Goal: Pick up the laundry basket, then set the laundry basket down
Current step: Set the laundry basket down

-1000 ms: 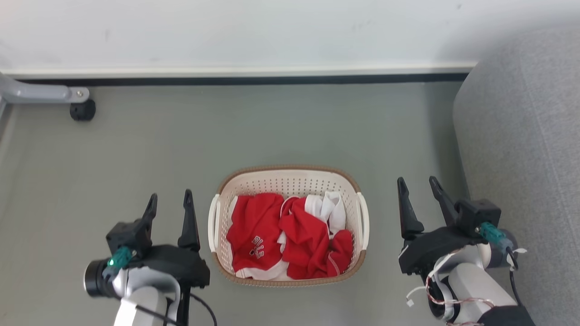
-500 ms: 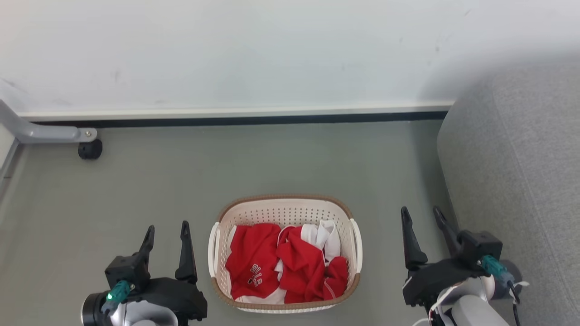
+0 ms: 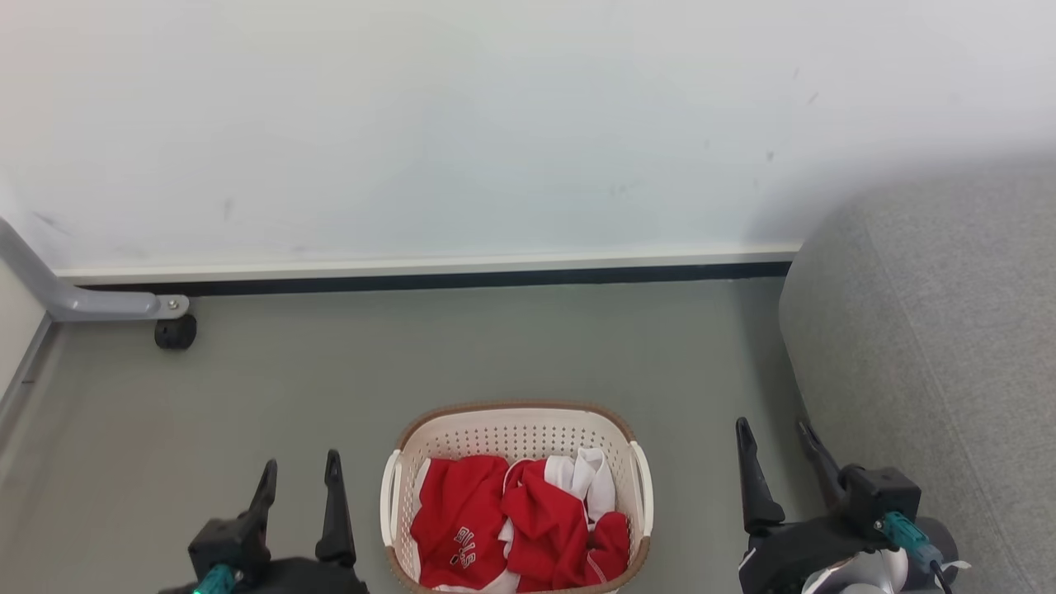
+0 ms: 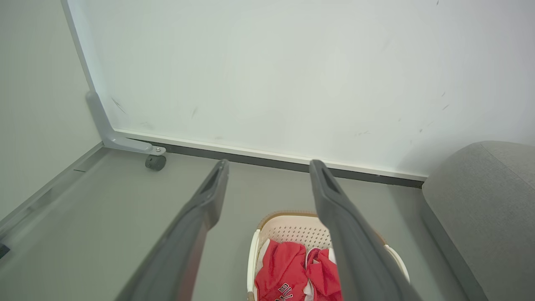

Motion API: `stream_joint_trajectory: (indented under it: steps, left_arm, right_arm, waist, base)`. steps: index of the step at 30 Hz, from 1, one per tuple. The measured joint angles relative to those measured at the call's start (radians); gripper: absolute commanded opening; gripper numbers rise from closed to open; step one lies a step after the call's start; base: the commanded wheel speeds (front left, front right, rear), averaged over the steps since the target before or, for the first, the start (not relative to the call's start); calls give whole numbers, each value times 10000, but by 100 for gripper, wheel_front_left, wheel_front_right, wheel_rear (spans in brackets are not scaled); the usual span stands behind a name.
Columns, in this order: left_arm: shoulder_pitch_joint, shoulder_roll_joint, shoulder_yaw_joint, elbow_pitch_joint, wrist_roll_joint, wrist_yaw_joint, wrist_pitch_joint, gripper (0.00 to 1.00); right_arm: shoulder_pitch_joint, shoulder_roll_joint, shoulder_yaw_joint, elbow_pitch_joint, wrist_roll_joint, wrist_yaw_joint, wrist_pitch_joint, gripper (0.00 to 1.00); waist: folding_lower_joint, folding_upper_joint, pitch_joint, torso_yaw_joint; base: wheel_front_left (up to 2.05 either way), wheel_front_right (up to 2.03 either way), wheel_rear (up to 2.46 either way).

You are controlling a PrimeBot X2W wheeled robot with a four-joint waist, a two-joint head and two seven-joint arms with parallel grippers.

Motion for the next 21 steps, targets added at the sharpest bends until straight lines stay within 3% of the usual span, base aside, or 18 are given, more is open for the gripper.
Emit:
stream_joint_trajectory:
  steps: [21]
  left_arm:
    - [950,36,236,-1066,-167,173,0,100]
  right_arm:
    - [427,117,-213,-671,-453,2,0,100]
  waist:
    - [0,2,-369,-803]
  base:
    - [0,0,0]
